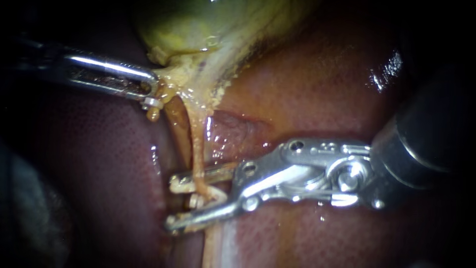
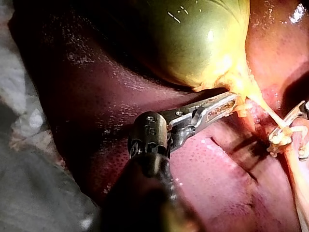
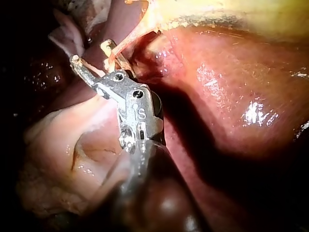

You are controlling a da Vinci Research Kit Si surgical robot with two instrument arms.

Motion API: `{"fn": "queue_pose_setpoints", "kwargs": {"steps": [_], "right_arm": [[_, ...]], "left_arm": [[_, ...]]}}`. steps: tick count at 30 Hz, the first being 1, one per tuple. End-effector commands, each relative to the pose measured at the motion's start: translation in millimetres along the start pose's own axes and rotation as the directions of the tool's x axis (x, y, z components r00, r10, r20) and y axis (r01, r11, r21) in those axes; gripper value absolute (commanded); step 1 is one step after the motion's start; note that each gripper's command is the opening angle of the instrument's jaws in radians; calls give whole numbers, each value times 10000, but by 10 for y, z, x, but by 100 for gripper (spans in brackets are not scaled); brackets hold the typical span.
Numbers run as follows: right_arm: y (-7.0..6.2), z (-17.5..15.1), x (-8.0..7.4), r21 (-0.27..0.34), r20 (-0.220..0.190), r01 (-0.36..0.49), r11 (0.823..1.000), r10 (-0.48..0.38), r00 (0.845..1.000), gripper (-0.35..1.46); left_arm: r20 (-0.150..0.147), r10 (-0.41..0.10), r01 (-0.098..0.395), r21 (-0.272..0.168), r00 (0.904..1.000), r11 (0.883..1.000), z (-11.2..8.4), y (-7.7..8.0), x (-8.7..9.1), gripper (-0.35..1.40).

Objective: Clipping first clip right tube

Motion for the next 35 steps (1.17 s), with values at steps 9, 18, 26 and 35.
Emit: {"fn": "queue_pose_setpoints", "kwargs": {"steps": [9, 18, 26, 35], "right_arm": [[5, -2, 3, -240, -139, -726, 9971, 723, 9973, 26], [5, -7, 3, -304, -253, -2028, 9787, 2021, 9790, -35], [1, -13, -2, -371, -155, -2178, 9753, 2174, 9760, -35], [4, -11, -5, -391, -155, -2220, 9743, 2216, 9750, -35]], "left_arm": [[2, 3, -3, -4, 10000, 10000, 0, 0, 0, -35], [2, 3, -3, -4, 10000, 10000, 0, 0, 0, -35], [1, 2, -2, -3, 10000, 10000, 0, 0, 0, -35], [2, 2, -2, -4, 10000, 10000, 1, -1, 1, -35]]}}
